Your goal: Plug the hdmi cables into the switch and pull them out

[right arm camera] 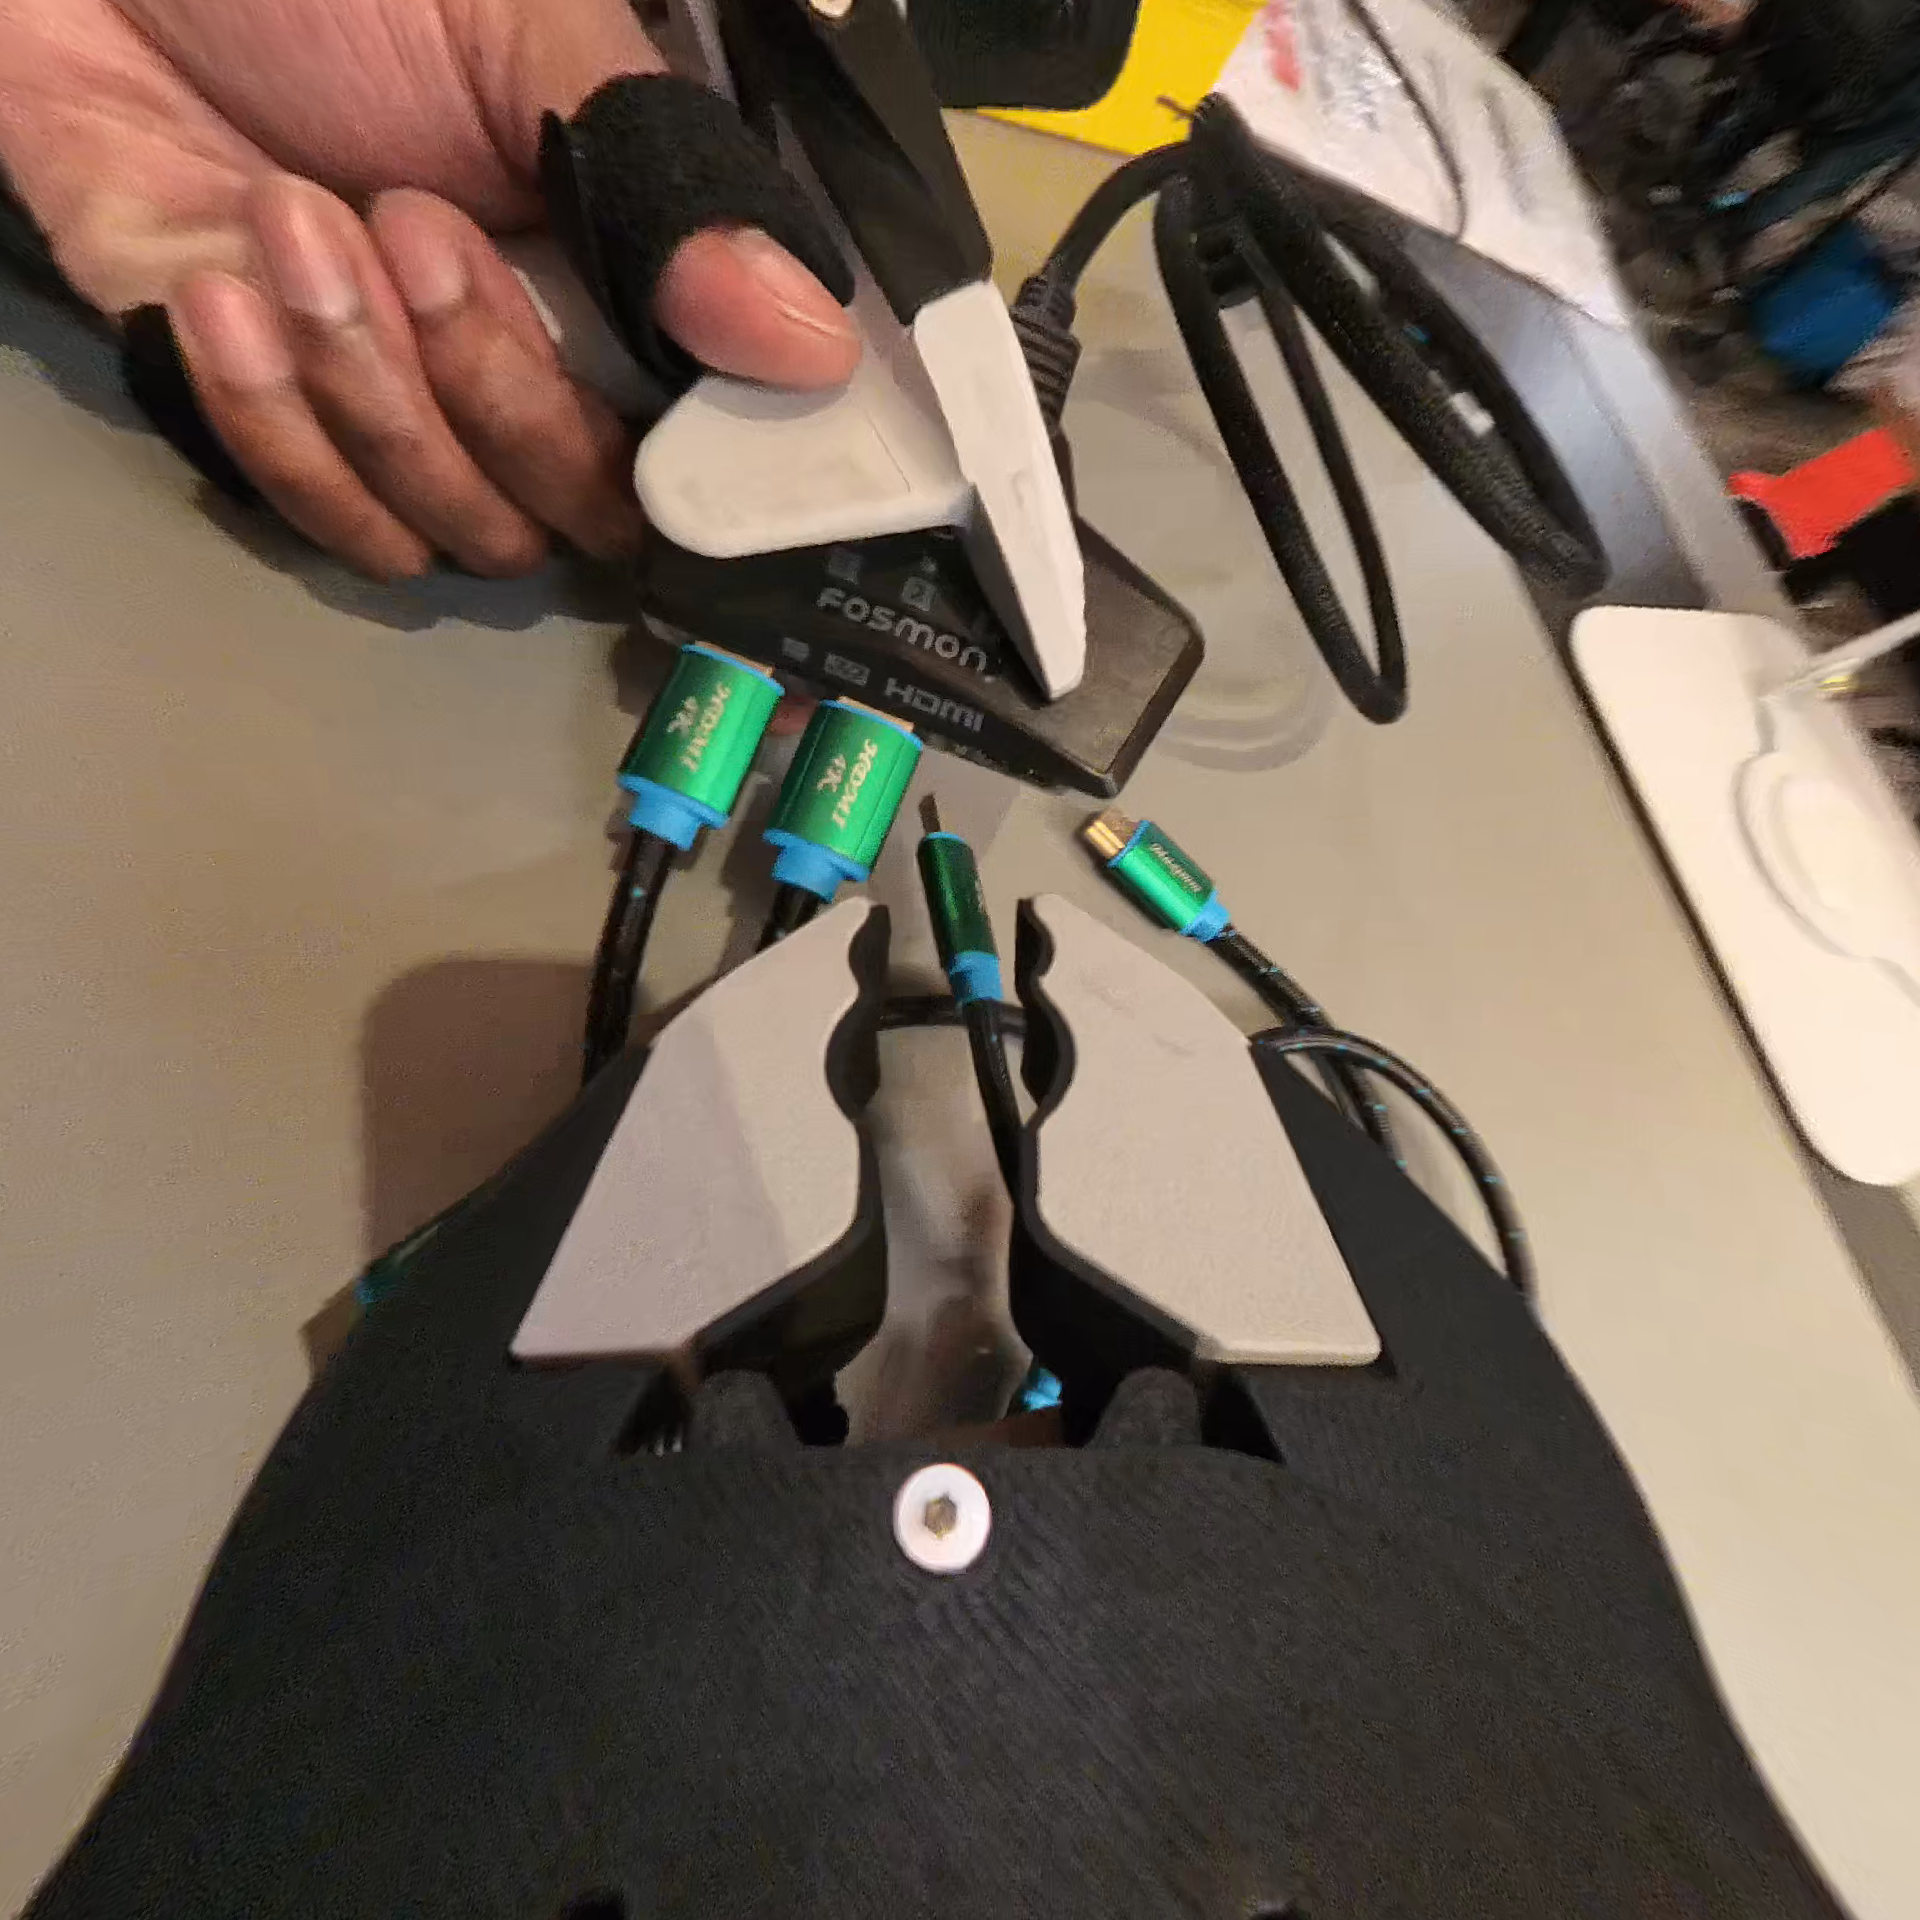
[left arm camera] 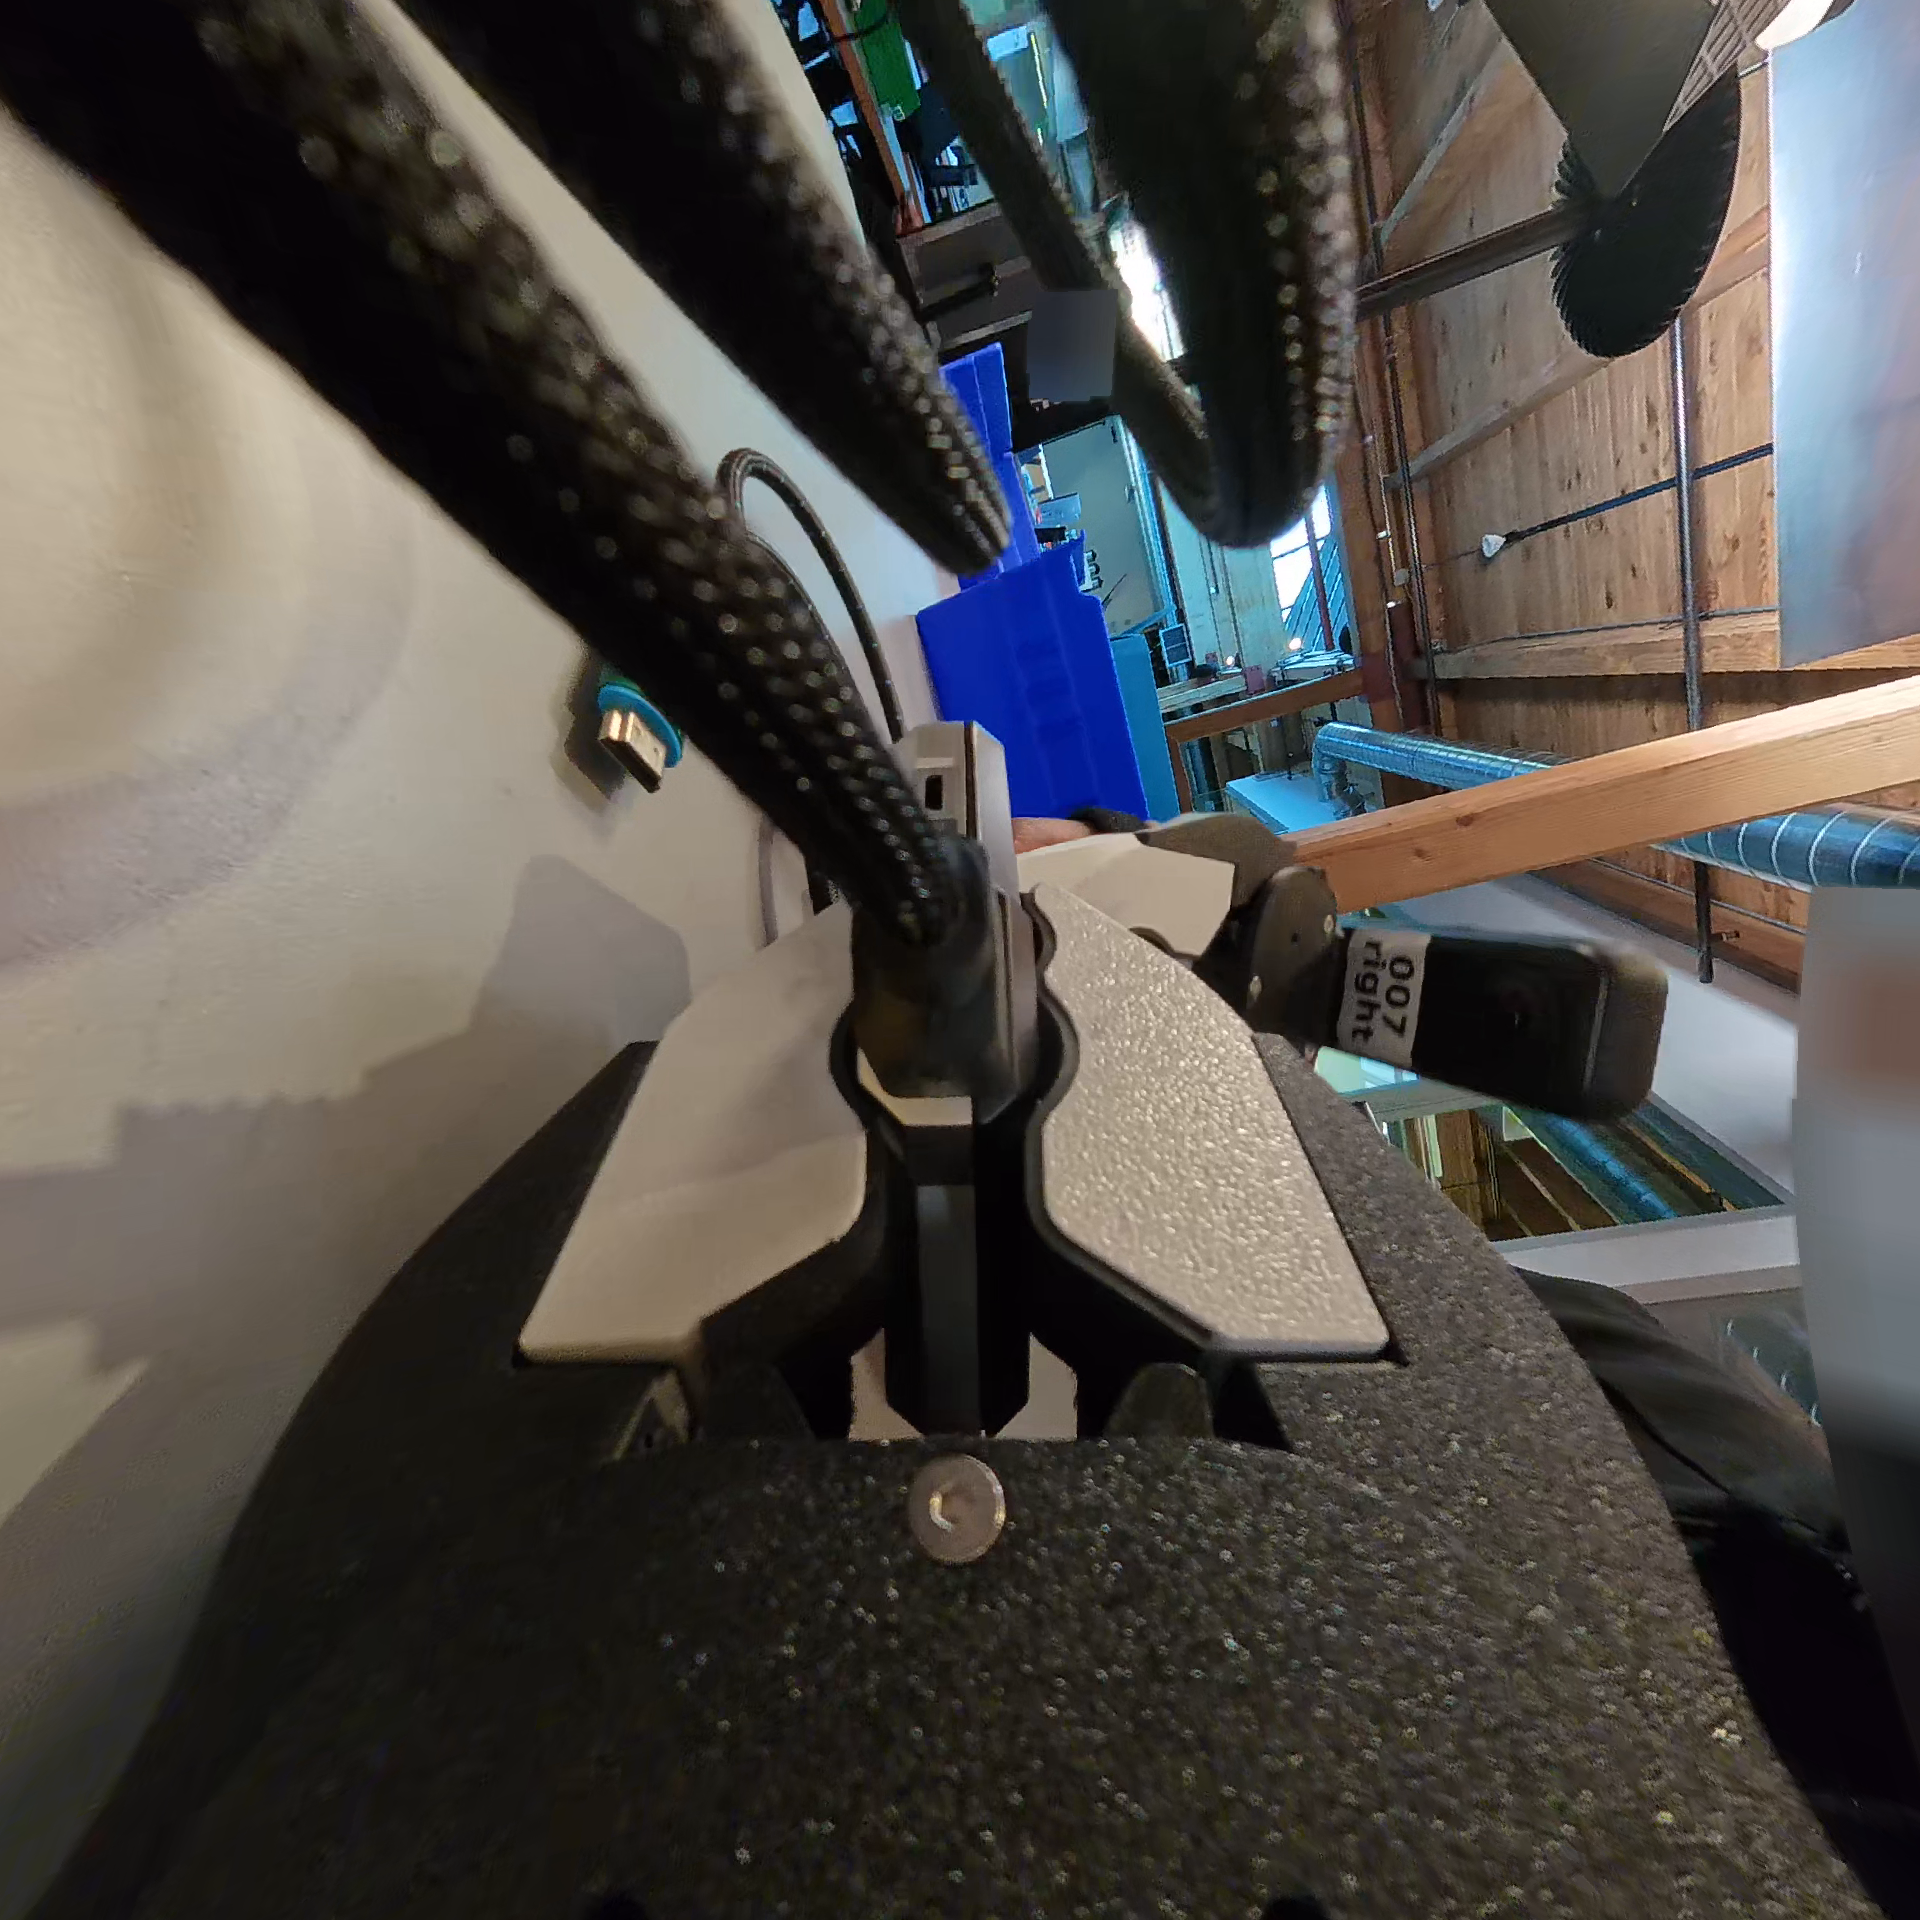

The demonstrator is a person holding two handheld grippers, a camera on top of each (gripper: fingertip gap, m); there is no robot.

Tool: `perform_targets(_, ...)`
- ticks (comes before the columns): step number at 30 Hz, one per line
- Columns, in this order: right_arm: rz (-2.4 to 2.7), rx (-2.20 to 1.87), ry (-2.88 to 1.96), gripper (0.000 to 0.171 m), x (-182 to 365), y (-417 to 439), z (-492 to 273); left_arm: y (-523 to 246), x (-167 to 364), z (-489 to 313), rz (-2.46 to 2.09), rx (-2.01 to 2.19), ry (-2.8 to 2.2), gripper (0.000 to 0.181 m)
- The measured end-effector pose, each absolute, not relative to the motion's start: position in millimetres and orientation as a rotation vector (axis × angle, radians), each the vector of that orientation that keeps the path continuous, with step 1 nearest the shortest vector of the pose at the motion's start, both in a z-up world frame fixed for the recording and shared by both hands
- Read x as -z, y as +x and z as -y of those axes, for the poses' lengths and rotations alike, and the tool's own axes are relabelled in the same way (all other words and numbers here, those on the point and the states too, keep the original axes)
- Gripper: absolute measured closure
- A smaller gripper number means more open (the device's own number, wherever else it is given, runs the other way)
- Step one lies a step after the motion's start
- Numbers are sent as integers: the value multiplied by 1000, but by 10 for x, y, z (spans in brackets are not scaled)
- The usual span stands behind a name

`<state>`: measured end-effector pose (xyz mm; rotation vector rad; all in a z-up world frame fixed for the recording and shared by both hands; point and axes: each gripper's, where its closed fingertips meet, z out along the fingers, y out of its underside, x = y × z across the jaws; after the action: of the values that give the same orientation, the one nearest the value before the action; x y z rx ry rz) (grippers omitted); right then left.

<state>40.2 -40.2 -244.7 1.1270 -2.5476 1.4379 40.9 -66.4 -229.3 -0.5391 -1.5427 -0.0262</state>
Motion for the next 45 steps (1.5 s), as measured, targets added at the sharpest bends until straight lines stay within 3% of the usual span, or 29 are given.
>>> perform_targets(8, 2813, -1426, 1222, 143, 2407, 235, 289, 419, 2330, 605, 1564, 41, -589, 158)
perform_targets(14, 3110, -1161, 1292, 143, 2562, 238, 200, 422, 2331, 596, 1563, 45, -602, 158)
perform_targets(20, 3055, -1016, 1341, 142, 2665, 216, 292, 423, 2335, 600, 1564, 47, -602, 158)
perform_targets(22, 2996, -1000, 1345, 142, 2734, 229, 325, 424, 2335, 601, 1564, 48, -600, 158)
perform_targets(26, 2781, -1150, 1361, 162, 2713, 283, 433, 425, 2328, 632, 1565, 37, -580, 158)
perform_targets(36, 2091, -1319, 1189, 165, 2403, 17, 459, 427, 2299, 753, 1564, -9, -494, 158)
perform_targets(45, 1878, -1208, 1169, 165, 2371, 83, 430, 405, 2279, 764, 1541, 19, -363, 158)
